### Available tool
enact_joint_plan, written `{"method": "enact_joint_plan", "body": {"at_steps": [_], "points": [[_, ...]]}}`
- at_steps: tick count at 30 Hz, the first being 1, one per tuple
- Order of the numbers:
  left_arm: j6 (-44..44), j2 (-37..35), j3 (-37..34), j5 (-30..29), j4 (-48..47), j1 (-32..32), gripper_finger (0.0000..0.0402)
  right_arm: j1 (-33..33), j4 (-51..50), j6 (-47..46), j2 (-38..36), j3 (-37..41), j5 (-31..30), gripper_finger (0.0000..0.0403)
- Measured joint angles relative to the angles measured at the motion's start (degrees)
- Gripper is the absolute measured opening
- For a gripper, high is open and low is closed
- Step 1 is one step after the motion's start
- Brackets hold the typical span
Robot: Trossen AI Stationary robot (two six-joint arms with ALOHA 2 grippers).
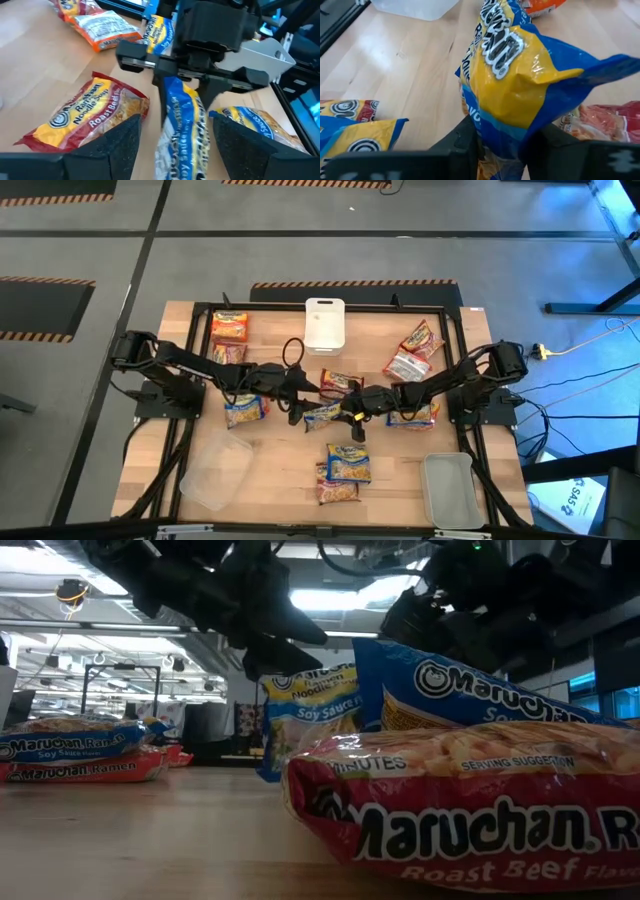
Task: Sort Maruchan noodles
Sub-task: Put the blue noodle pack into the white bin
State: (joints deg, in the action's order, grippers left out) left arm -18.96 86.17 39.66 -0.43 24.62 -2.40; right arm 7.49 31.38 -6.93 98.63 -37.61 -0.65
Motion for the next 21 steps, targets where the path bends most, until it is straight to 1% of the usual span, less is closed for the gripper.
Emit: {"method": "enact_joint_plan", "body": {"at_steps": [2,6,9,14,16,19,21], "points": [[-0.04,0.02,0.00,1.69,-1.64,-0.23,0.0241,0.00,-0.33,0.97,0.00,-0.58,-0.01,0.0095],[-0.35,0.94,-0.17,0.68,-3.82,-0.54,0.0240,0.00,-0.37,2.36,0.00,-1.41,-0.01,0.0093],[1.04,0.84,-0.11,1.63,-3.34,-1.24,0.0239,0.00,-0.34,2.94,0.00,-1.87,0.01,0.0095],[0.81,0.83,-0.04,3.37,-3.65,-1.55,0.0239,0.00,-0.35,2.96,0.00,-1.90,0.01,0.0097],[-0.25,0.83,1.06,4.93,-6.11,-1.37,0.0238,0.00,-0.35,2.95,0.00,-1.90,-0.01,0.0097],[0.05,1.03,4.20,4.95,-13.49,-1.15,0.0238,0.00,0.44,2.96,0.00,-1.90,-0.01,0.0098],[1.01,2.71,6.73,4.68,-17.15,-1.00,0.0238,0.00,1.06,2.98,0.00,-1.90,-0.01,0.0098]]}}
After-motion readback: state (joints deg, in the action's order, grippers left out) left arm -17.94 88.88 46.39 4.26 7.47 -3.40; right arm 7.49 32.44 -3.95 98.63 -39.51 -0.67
